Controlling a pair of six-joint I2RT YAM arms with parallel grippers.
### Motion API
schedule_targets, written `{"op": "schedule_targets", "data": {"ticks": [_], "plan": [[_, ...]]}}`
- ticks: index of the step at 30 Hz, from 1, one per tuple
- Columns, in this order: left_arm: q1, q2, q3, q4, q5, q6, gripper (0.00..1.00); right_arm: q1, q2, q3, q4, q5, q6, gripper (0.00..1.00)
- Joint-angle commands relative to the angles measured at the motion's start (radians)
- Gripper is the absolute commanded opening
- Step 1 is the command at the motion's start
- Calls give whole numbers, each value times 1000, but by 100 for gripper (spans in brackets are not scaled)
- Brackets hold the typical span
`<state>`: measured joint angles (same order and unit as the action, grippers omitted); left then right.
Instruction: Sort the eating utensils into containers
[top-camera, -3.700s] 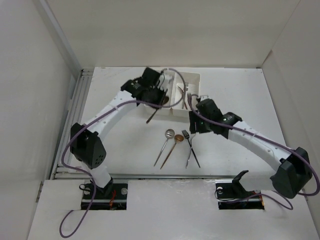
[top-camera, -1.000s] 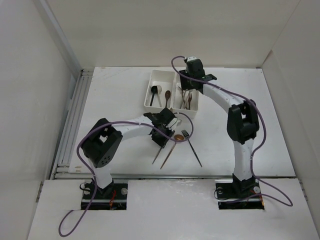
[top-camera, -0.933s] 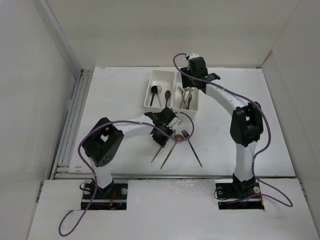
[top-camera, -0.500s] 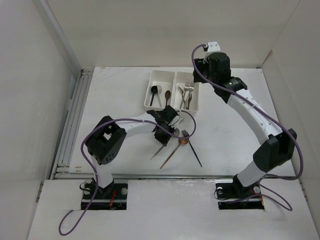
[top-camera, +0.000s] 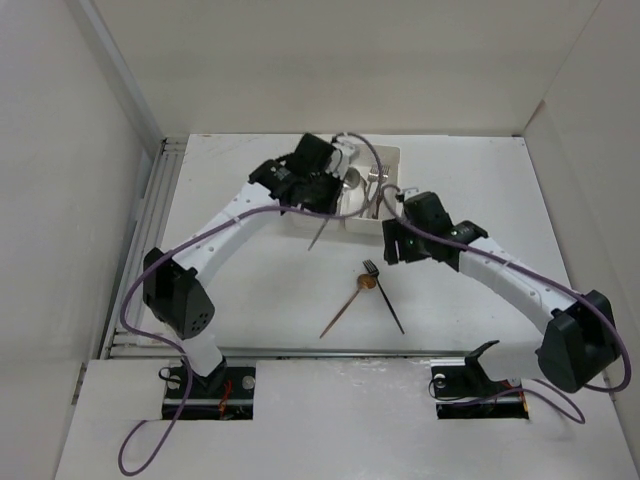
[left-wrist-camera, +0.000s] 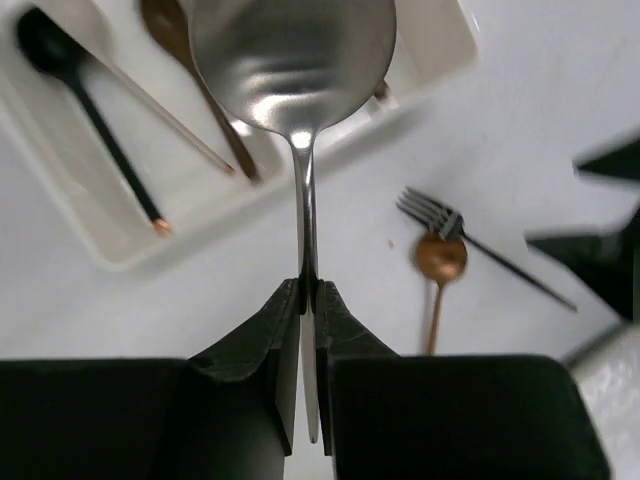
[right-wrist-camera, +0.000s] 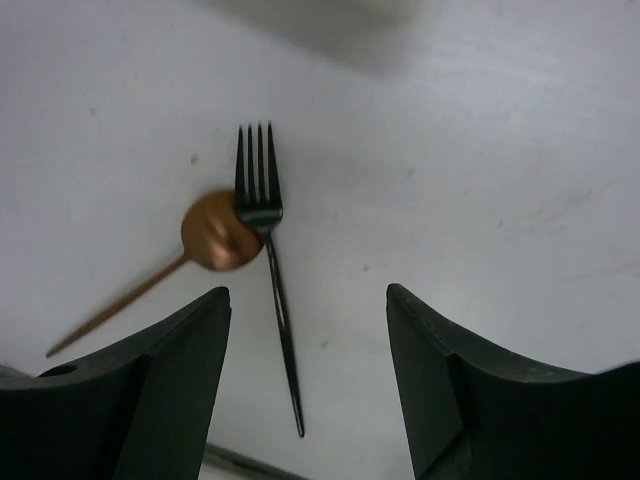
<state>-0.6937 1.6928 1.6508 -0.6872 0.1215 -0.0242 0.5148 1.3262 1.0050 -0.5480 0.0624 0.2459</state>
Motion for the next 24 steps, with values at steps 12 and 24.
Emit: {"op": "schedule_targets", "data": {"ticks": [12, 24], "plan": [[215, 461, 481, 281, -8, -49, 0, 148, 70, -204, 10, -53, 155, 69], [252, 386, 373, 304, -37, -106, 63, 202, 226, -192, -4, 26, 231, 38]]}}
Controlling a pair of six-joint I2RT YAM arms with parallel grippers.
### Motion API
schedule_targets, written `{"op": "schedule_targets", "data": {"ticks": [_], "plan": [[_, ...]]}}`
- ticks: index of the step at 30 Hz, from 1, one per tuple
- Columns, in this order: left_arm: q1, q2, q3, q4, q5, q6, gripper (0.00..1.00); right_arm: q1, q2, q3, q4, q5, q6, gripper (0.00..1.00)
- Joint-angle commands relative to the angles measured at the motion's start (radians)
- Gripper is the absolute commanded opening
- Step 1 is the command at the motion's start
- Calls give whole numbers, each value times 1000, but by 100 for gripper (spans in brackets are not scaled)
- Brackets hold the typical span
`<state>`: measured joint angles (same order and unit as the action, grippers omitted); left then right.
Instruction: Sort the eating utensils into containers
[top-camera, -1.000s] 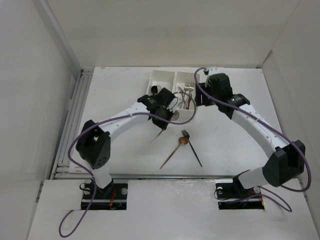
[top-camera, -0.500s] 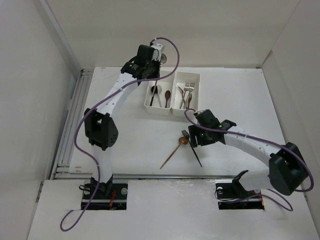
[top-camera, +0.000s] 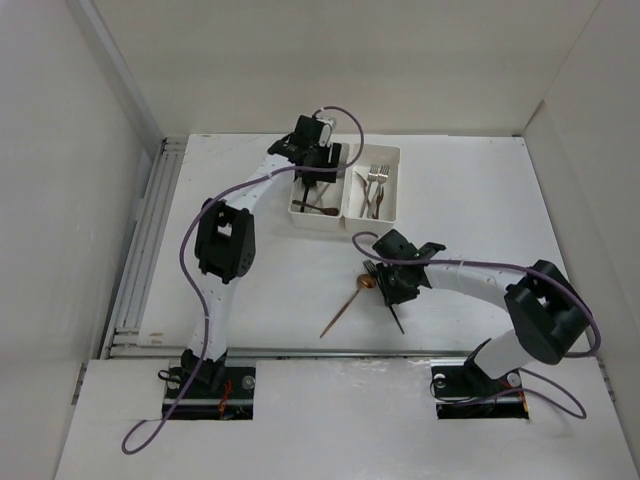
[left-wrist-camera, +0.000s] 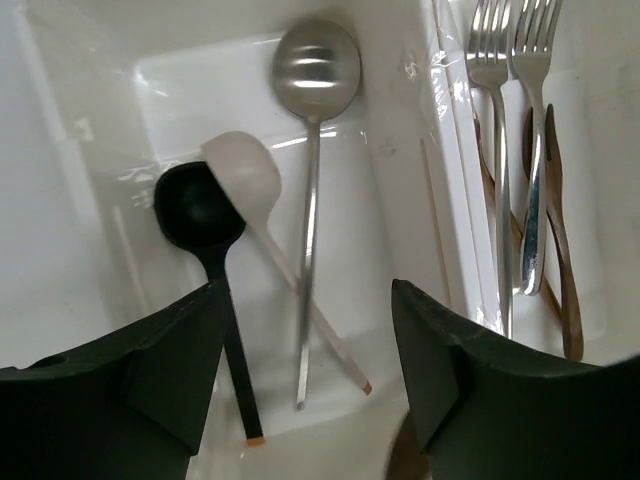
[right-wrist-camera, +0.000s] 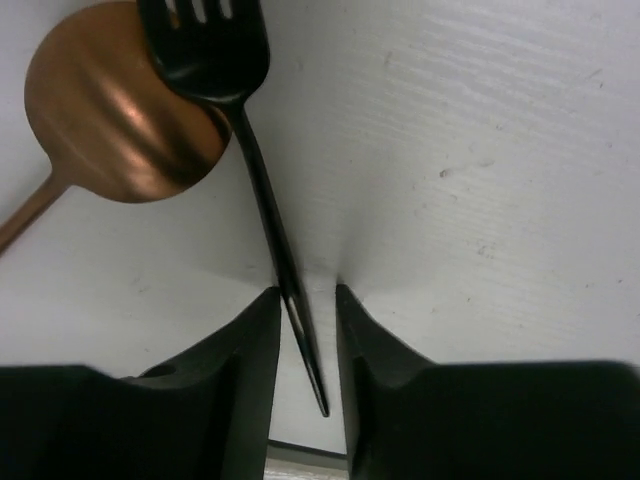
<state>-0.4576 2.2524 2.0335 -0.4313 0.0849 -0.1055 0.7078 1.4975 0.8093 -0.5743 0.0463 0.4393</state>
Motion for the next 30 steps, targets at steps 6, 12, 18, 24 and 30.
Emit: {"op": "schedule_targets", "data": {"ticks": [6, 12, 18, 24, 30], "plan": [[-3, -303, -33, 3, -1, 64, 65, 9, 125, 24, 11, 73, 47, 0], [-35, -413, -191, -93, 18, 148, 65, 9, -8, 5, -24, 127, 56, 0], [-35, -435, -245, -150, 64, 139, 62, 68, -135, 91, -119, 197, 59, 0], [-87, -479, -309, -199, 95, 194, 59, 91, -220, 263, -214, 302, 68, 0], [-147, -593, -548, -199, 194, 194, 59, 7, -125, 546, -130, 440, -57, 0]]}}
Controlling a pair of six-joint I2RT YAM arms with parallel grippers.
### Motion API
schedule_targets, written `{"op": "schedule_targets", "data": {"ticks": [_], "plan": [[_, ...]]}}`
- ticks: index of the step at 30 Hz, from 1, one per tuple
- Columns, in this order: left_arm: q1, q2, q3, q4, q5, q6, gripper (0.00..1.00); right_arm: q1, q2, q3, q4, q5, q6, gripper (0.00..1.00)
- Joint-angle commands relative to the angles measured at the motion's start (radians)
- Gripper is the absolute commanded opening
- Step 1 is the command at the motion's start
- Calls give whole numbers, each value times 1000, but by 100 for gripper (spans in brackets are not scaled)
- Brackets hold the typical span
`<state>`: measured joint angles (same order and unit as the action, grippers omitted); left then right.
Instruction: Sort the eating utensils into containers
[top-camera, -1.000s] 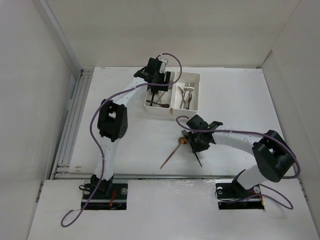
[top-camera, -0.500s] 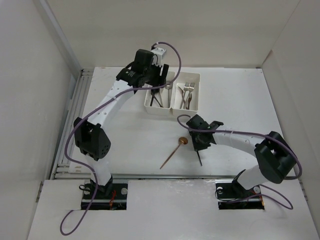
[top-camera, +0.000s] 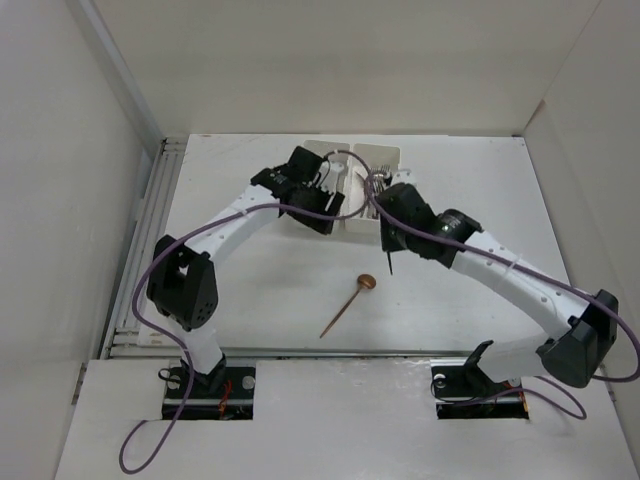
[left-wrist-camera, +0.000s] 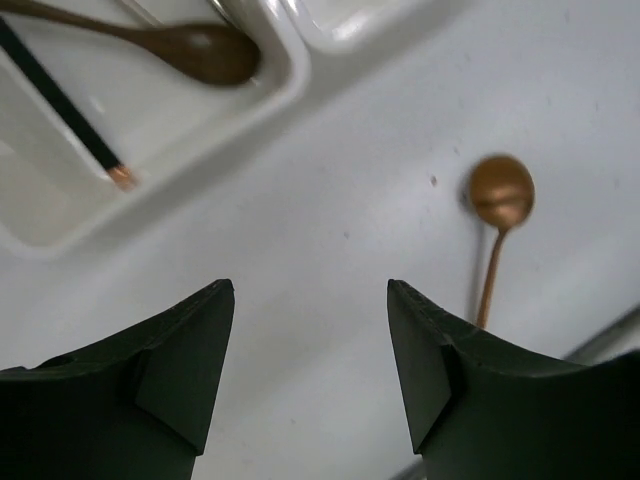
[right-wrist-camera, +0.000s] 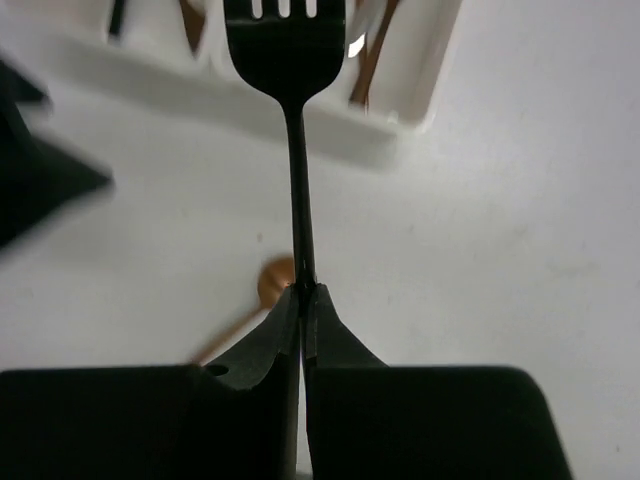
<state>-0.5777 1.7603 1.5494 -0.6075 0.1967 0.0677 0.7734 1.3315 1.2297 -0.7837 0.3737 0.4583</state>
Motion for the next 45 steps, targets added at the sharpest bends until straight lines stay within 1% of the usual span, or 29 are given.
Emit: {"op": "schedule_targets", "data": {"ticks": [1, 3, 4, 5, 7, 8, 9, 12, 16, 17, 18, 20, 21, 22, 24, 25, 27, 29, 30, 32, 34, 36, 37, 38, 39, 40, 41, 43, 45], "plan": [[-36, -113, -95, -23, 92, 21, 59, -89, 72, 157, 112, 113, -99, 0], [-71, -150, -181, 8, 125, 21, 59, -144, 178, 220, 187, 99, -165, 0], [-83, -160, -207, 8, 125, 21, 59, -190, 214, 269, 277, 88, -184, 0], [-109, -169, -254, 29, 141, 30, 59, -212, 292, 292, 319, 88, -196, 0], [-137, -185, -304, 49, 141, 43, 59, -268, 381, 348, 379, 47, -196, 0], [-151, -197, -330, 63, 123, 43, 59, -281, 427, 416, 411, 30, -196, 0], [-175, -197, -377, 93, 113, 43, 60, -281, 521, 453, 411, 21, -196, 0], [-223, -170, -431, 135, 90, 53, 62, -295, 676, 571, 402, -18, -187, 0], [-264, -104, -431, 181, 90, 35, 63, -295, 758, 577, 388, -18, -146, 0], [-264, -104, -431, 195, 90, 35, 63, -305, 758, 577, 388, -47, -145, 5], [-275, -93, -431, 205, 102, 35, 68, -306, 770, 568, 374, -56, -145, 13], [-286, -84, -422, 215, 122, 35, 75, -306, 770, 559, 362, -56, -145, 33], [-286, -75, -422, 215, 159, 50, 79, -306, 752, 548, 362, -56, -145, 49], [-297, -61, -422, 224, 174, 72, 79, -306, 718, 521, 376, -56, -145, 54], [-310, -42, -422, 224, 201, 96, 79, -306, 678, 508, 385, -47, -164, 60], [-320, -32, -422, 235, 201, 96, 79, -306, 658, 496, 385, -47, -177, 60], [-329, 10, -422, 256, 155, 96, 78, -306, 592, 496, 385, -47, -197, 62], [-341, 46, -411, 279, 101, 96, 77, -306, 540, 453, 385, -35, -211, 62], [-356, 47, -411, 279, 83, 86, 75, -306, 481, 435, 397, -24, -224, 62], [-369, 73, -411, 305, 8, 54, 68, -306, 421, 366, 409, -13, -224, 62], [-392, 114, -400, 305, -34, 40, 67, -306, 338, 326, 409, 0, -224, 63], [-405, 143, -400, 317, -130, 11, 62, -306, 287, 269, 409, 33, -224, 63], [-418, 175, -400, 327, -164, 11, 58, -306, 232, 251, 409, 56, -215, 63], [-418, 189, -400, 327, -208, 11, 49, -306, 204, 231, 409, 88, -214, 63], [-418, 203, -400, 327, -223, 11, 25, -306, 177, 196, 409, 100, -214, 63], [-418, 214, -400, 327, -223, 0, 11, -306, 129, 182, 409, 109, -214, 63], [-418, 226, -400, 313, -223, 0, 0, -306, 109, 168, 409, 110, -214, 63], [-427, 226, -400, 293, -210, -9, 0, -306, 77, 159, 409, 123, -227, 63], [-427, 214, -358, 232, -200, -9, 0, -318, 57, 159, 400, 123, -237, 64]]}}
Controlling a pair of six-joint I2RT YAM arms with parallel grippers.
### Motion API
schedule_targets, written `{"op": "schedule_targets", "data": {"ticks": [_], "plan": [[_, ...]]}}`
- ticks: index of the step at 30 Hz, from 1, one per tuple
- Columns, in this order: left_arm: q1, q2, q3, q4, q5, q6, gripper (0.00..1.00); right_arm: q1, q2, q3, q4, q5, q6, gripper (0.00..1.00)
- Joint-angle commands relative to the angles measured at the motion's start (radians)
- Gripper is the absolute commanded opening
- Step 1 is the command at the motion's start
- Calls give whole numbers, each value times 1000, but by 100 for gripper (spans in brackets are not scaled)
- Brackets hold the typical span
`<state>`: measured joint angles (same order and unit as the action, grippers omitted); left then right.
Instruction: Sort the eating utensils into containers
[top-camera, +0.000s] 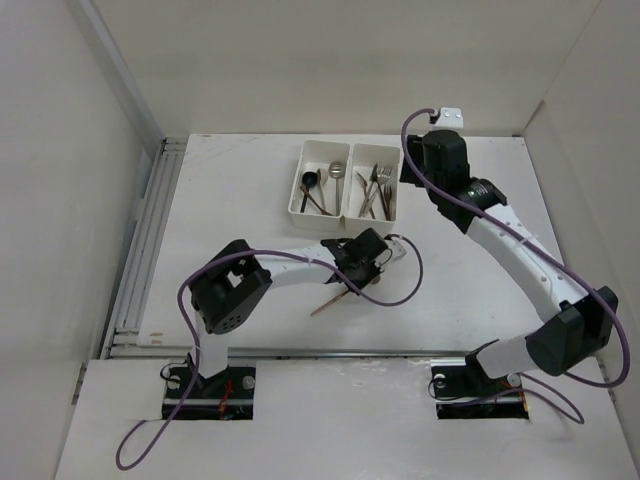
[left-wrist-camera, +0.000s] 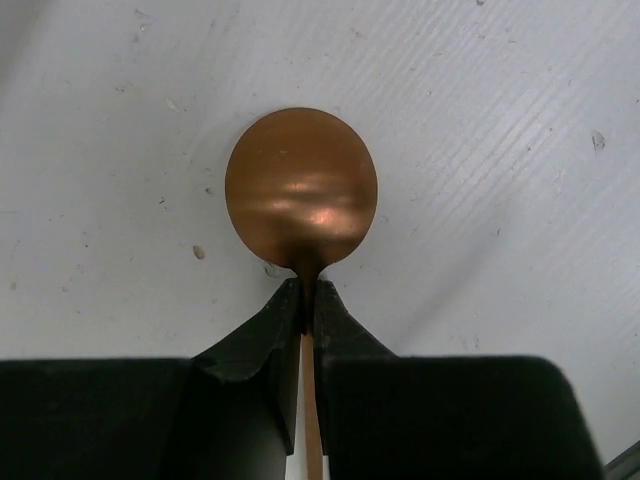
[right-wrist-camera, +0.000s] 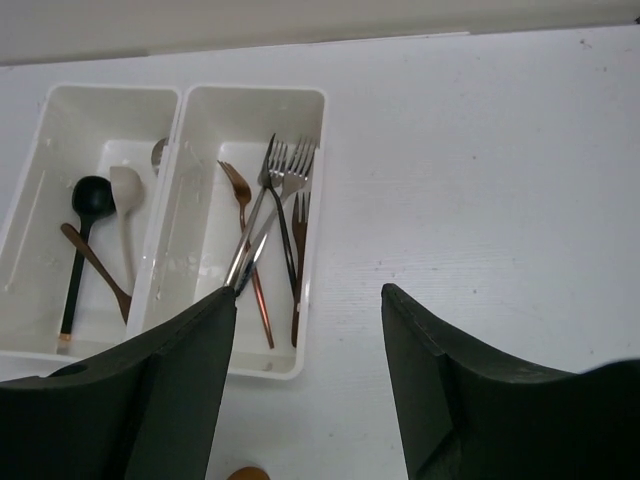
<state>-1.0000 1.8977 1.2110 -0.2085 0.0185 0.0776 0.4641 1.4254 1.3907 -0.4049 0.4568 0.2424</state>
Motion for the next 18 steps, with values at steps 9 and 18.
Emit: {"op": "schedule_targets", "data": {"ticks": [9, 18], "plan": [[176, -92, 619, -503, 271, -4, 0, -51, -108, 41, 21, -7, -32, 67], [483, 128, 904, -244, 170, -127, 0, -93, -33, 50, -54, -141, -32, 77]]}}
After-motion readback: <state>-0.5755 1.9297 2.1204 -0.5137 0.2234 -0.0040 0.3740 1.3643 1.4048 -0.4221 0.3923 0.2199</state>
